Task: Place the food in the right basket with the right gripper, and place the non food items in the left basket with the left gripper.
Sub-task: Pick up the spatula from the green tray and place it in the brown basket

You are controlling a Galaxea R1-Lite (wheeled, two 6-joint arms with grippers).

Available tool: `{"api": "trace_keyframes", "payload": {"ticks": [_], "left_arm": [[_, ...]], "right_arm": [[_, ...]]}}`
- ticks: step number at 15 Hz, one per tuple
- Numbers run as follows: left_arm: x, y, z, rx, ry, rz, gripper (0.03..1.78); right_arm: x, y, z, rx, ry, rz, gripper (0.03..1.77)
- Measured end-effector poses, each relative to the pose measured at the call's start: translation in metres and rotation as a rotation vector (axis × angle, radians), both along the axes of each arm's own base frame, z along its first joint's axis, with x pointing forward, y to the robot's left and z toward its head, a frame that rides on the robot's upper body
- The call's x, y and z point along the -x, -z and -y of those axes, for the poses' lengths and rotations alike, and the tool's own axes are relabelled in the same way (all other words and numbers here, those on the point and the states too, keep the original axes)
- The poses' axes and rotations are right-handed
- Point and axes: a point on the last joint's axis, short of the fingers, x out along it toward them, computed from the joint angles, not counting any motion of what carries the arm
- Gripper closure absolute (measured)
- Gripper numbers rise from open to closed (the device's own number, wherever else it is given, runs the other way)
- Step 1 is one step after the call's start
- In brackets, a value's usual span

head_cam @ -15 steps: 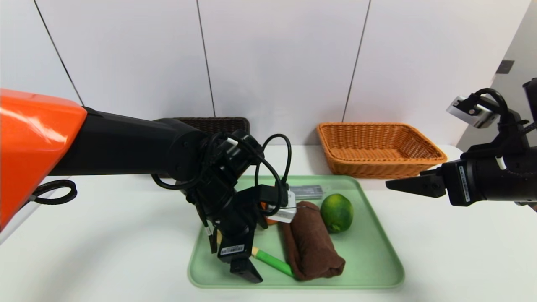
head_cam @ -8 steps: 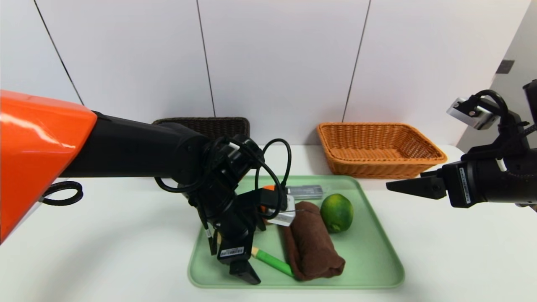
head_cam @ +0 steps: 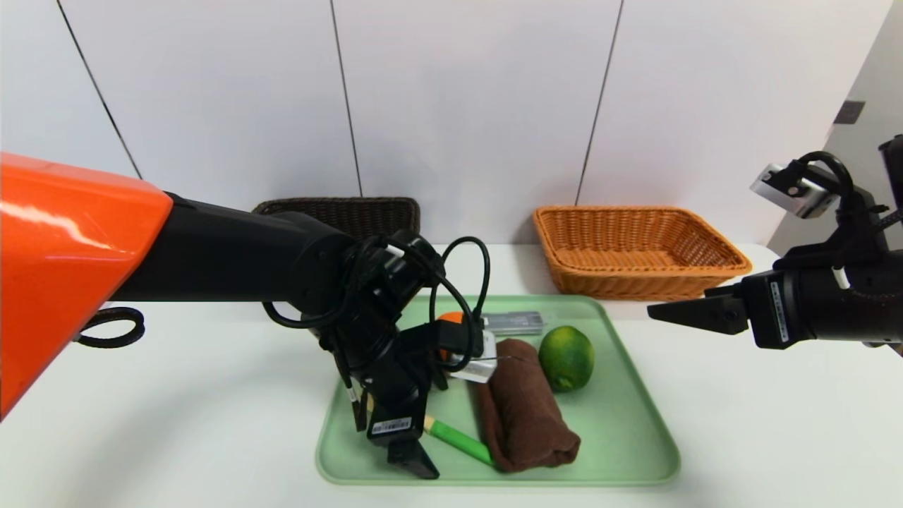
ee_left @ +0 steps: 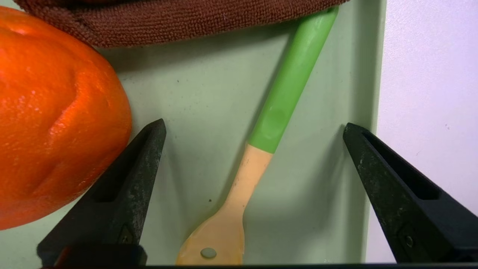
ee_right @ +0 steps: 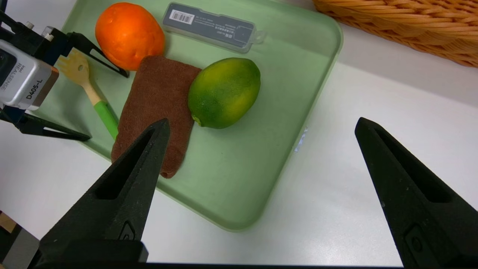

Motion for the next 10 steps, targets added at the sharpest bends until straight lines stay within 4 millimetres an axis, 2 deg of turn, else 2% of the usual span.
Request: {"api": "trace_keyframes", "payload": {"ticks": [3, 7, 8, 10], "left_arm": [[0.0009, 0.0004, -0.0009, -0.001, -0.005, -0.008, 0.67], [0.0027, -0.002, -0.0029, 0.001, -0.006, -0.007, 1.15], [0.0033, -0.0025, -0.0036, 0.0, -0.005, -0.009, 1.67], [0.004, -0.004, -0.0041, 0.002, -0.005, -0.004, 1.67]], "right_arm": [[0.0, 0.0004, 0.0, -0.001, -0.002, -0.001, 0.09], [0.0001, 0.0005, 0.0, -0.001, -0.002, -0.001, 0.09], [0.0001, 0.0005, 0.0, -0.001, -0.002, -0.001, 0.09], [-0.0001, 0.0005, -0.0001, -0.001, -0.002, -0.001, 0.09]]}}
